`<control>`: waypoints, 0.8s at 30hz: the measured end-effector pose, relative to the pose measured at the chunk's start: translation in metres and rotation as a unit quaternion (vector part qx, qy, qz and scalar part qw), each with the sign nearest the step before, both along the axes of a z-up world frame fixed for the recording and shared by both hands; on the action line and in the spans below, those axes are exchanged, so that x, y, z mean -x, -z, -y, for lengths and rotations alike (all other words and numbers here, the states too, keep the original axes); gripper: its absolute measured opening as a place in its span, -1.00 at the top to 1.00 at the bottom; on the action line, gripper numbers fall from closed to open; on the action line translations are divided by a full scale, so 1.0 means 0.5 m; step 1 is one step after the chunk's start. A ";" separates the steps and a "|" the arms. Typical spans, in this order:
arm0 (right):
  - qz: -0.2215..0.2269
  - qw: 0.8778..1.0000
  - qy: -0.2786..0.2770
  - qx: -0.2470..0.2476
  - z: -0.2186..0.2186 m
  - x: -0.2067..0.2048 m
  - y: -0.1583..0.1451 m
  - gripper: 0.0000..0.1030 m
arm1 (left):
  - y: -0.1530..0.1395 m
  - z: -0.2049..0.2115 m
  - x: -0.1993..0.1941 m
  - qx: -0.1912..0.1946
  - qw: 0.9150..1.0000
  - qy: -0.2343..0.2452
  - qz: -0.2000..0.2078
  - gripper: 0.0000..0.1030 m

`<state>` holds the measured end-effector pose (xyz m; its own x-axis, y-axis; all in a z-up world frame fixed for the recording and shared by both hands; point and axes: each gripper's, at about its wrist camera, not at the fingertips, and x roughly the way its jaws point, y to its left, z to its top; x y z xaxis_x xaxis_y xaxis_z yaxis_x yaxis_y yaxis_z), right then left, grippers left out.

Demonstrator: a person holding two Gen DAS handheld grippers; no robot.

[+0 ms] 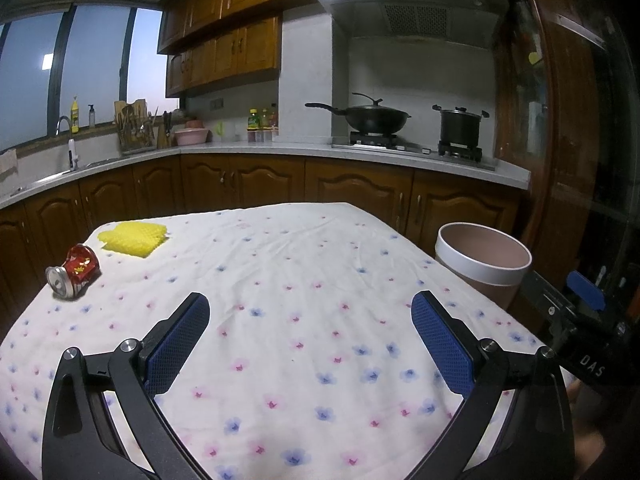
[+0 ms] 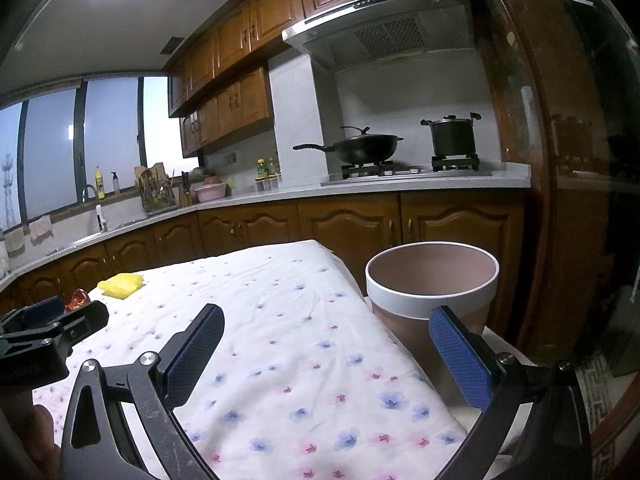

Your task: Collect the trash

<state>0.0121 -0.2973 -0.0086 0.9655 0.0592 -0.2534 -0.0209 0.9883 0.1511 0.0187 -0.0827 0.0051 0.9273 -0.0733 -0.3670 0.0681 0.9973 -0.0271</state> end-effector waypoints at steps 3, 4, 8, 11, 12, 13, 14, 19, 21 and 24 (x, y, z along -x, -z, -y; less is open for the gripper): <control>-0.001 1.000 -0.001 -0.001 0.000 0.000 0.000 -1.00 | 0.000 0.000 0.001 0.001 1.000 0.000 0.001 -1.00; -0.001 1.000 -0.001 -0.002 0.000 0.000 0.000 -1.00 | 0.001 0.000 0.001 0.000 1.000 0.000 0.000 -1.00; 0.000 1.000 -0.001 -0.001 0.000 0.000 0.001 -1.00 | 0.001 0.001 0.000 0.001 1.000 0.003 -0.001 -1.00; 0.000 1.000 -0.001 -0.001 0.000 0.001 0.000 -1.00 | 0.002 0.001 -0.002 0.002 1.000 0.004 -0.002 -1.00; 0.000 1.000 -0.001 -0.001 0.000 0.001 0.000 -1.00 | 0.002 0.002 -0.001 0.002 1.000 0.004 -0.002 -1.00; 0.000 1.000 -0.001 -0.001 -0.001 0.000 0.000 -1.00 | 0.002 0.001 -0.002 0.002 1.000 0.004 -0.002 -1.00; -0.001 1.000 0.000 -0.001 0.000 0.000 0.000 -1.00 | 0.002 0.001 -0.001 0.002 1.000 0.005 -0.003 -1.00; 0.000 1.000 -0.001 -0.001 0.000 0.001 0.000 -1.00 | 0.002 0.002 -0.002 0.002 1.000 0.004 -0.002 -1.00; 0.000 1.000 -0.001 -0.001 -0.001 0.001 0.000 -1.00 | 0.002 0.002 -0.001 0.002 1.000 0.005 -0.002 -1.00; 0.000 1.000 -0.002 -0.002 -0.005 0.000 0.000 -1.00 | 0.002 0.002 -0.003 0.002 1.000 0.006 -0.002 -1.00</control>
<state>0.0123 -0.2947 -0.0087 0.9655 0.0638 -0.2524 -0.0246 0.9876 0.1552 0.0204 -0.0839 0.0039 0.9248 -0.0853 -0.3708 0.0793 0.9964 -0.0313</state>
